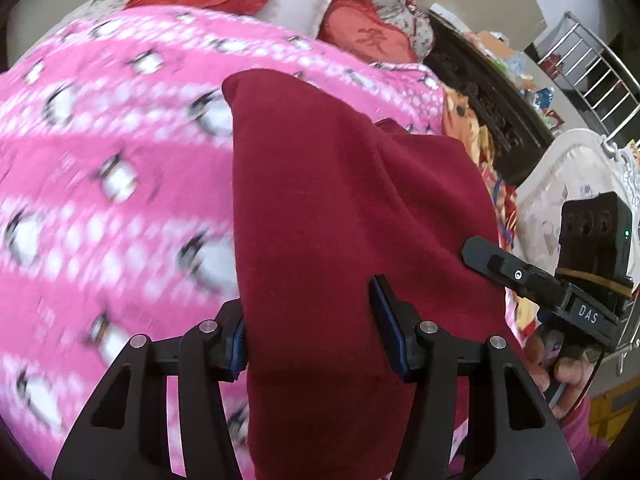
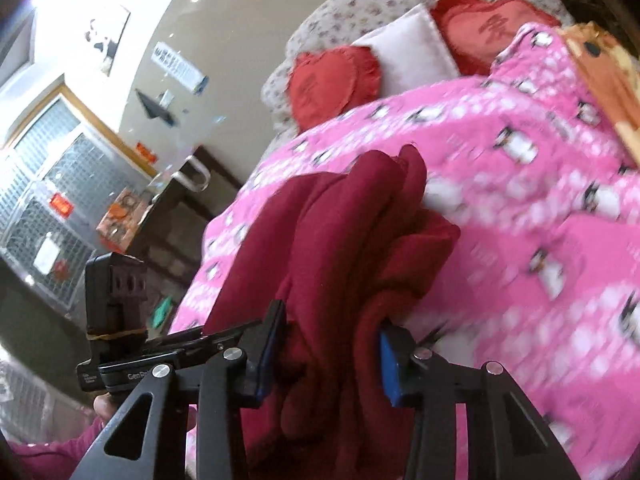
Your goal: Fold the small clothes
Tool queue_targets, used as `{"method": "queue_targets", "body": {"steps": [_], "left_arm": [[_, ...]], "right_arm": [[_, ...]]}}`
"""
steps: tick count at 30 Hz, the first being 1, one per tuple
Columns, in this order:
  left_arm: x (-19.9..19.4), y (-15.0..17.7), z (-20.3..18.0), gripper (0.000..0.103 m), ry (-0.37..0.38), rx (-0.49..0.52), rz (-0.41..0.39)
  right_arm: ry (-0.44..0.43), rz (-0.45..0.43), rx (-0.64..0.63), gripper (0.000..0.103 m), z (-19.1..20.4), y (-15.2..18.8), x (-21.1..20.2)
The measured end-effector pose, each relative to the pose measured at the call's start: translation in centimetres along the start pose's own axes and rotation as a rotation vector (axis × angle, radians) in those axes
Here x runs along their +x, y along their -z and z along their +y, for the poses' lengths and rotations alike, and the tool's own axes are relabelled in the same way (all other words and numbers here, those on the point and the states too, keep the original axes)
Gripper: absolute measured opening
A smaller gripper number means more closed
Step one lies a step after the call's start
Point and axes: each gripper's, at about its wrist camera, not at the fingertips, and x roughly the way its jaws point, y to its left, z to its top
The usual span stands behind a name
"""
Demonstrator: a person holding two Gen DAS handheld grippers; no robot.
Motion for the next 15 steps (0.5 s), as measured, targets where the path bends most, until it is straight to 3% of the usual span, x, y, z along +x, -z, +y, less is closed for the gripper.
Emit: {"method": "queue_targets", "body": {"steps": [2, 5, 10, 15], "left_arm": [[-0.1, 1.9, 1.0, 0.053, -0.044, -0.014, 0.023], [1.0, 4.0, 2.2, 0.054, -0.122, -0.013, 0.048], [-0.1, 4.7, 1.9, 0.054, -0.156, -0.028, -0.013], [-1.7, 5.4, 0.8, 0.054, -0.277, 0.022, -0.075]], "right_arm": [[0.025, 0.048, 0.003, 0.045, 0.3, 1.7, 1.4], [0.147, 0.148, 0.013, 0.047, -0.4, 3.8, 3.3], [0.192, 0.042, -0.001, 0.047, 0.3, 3.7, -0.9], [0.193, -0.021, -0.119, 0.047, 3.3, 3.1, -3.3]]}}
